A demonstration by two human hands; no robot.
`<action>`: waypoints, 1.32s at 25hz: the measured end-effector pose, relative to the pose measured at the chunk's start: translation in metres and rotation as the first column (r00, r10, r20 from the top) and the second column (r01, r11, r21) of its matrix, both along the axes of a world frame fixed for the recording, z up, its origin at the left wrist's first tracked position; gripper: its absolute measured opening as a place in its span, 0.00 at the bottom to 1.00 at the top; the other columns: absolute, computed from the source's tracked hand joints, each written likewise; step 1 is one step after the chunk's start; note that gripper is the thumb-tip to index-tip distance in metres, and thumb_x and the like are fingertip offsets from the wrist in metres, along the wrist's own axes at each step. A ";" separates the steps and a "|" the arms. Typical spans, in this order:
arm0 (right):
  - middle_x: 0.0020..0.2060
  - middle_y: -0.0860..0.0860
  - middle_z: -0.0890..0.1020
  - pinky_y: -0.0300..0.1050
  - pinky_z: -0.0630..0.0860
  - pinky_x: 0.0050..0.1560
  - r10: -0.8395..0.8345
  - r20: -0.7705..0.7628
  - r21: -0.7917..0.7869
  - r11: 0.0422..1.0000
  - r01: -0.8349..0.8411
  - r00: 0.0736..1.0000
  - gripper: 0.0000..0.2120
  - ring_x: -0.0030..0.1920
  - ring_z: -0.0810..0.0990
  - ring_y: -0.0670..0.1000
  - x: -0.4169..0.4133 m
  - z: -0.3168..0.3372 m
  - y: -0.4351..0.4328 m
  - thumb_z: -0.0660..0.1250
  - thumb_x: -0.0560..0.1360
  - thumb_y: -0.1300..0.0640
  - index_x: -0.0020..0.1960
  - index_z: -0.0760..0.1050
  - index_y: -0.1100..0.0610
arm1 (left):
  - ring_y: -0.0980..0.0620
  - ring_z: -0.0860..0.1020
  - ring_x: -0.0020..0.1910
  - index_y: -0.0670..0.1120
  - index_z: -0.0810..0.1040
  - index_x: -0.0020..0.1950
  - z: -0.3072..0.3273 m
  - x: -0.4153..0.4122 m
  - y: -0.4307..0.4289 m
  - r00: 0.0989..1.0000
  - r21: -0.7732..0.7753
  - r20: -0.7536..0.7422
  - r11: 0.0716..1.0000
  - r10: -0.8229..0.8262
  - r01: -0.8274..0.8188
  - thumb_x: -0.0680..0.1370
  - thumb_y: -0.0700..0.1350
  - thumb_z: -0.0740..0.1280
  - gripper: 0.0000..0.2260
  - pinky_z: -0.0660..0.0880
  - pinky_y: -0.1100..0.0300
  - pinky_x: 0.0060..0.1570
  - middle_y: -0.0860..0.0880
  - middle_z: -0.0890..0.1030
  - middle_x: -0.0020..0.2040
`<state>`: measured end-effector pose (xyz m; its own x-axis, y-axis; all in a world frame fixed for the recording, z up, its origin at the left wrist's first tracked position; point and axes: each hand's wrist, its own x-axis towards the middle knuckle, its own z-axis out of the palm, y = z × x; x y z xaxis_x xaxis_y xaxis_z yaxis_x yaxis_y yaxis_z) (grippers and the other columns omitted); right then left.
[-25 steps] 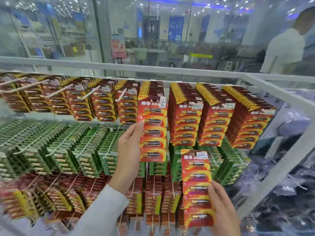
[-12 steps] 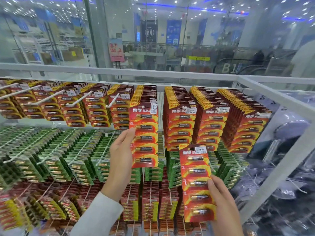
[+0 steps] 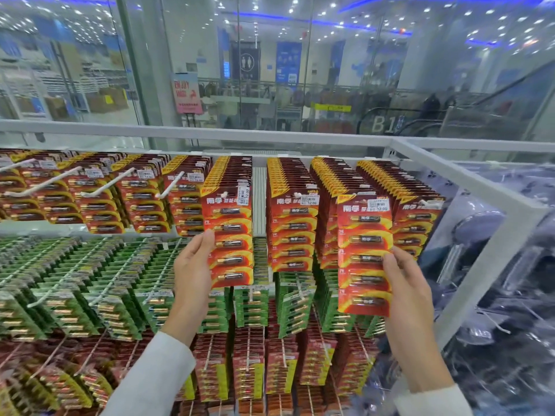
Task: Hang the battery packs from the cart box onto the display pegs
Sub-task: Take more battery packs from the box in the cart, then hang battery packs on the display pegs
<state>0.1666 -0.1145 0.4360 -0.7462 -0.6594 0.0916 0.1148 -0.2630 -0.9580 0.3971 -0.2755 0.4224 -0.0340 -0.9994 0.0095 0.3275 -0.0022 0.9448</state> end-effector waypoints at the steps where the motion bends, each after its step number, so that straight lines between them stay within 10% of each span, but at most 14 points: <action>1: 0.48 0.45 0.86 0.46 0.80 0.42 -0.008 -0.005 0.001 1.000 0.008 1.000 0.07 0.45 0.87 0.46 -0.002 0.000 -0.002 0.63 0.83 0.50 0.58 0.79 0.43 | 0.41 0.87 0.50 0.48 0.84 0.61 -0.001 0.000 -0.001 1.000 0.001 0.000 1.000 0.002 -0.002 0.85 0.52 0.64 0.12 0.83 0.42 0.52 0.45 0.88 0.53; 12: 0.53 0.46 0.85 0.52 0.82 0.52 -0.017 -0.050 0.074 0.997 0.020 0.999 0.06 0.53 0.85 0.50 -0.015 -0.006 -0.031 0.62 0.84 0.49 0.54 0.78 0.41 | 0.42 0.87 0.52 0.48 0.84 0.61 -0.002 0.000 0.000 0.999 0.021 -0.011 0.999 0.032 -0.032 0.84 0.52 0.66 0.12 0.83 0.44 0.53 0.45 0.88 0.53; 18: 0.42 0.43 0.85 0.31 0.75 0.34 -0.008 -0.165 0.135 0.990 0.031 0.986 0.11 0.37 0.82 0.35 -0.022 -0.015 -0.052 0.60 0.85 0.49 0.52 0.79 0.50 | 0.44 0.87 0.51 0.48 0.85 0.55 -0.007 0.005 -0.002 0.995 -0.030 0.062 0.997 0.076 -0.074 0.84 0.51 0.66 0.10 0.83 0.44 0.54 0.46 0.88 0.50; 25: 0.45 0.46 0.84 0.50 0.81 0.53 -0.049 -0.203 0.132 0.988 0.077 0.978 0.09 0.49 0.83 0.49 -0.027 -0.049 -0.055 0.63 0.83 0.46 0.53 0.80 0.48 | 0.41 0.85 0.51 0.52 0.84 0.52 -0.038 0.026 -0.002 0.975 -0.109 0.193 0.990 0.107 -0.087 0.82 0.54 0.69 0.07 0.82 0.44 0.54 0.44 0.86 0.50; 33: 0.53 0.48 0.86 0.48 0.79 0.60 -0.171 -0.099 0.245 0.950 0.191 0.980 0.09 0.54 0.84 0.48 -0.011 -0.116 0.005 0.65 0.83 0.53 0.60 0.79 0.54 | 0.42 0.86 0.51 0.46 0.83 0.57 -0.106 0.050 0.047 0.972 0.104 0.237 0.994 -0.006 -0.019 0.82 0.49 0.68 0.08 0.80 0.46 0.54 0.49 0.88 0.49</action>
<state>0.1558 -0.1097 0.3199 -0.8525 -0.5228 0.0003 0.0125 -0.0210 -0.9997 0.4470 -0.2289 0.3163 -0.0161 -0.9945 -0.1032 0.0953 -0.1043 0.9900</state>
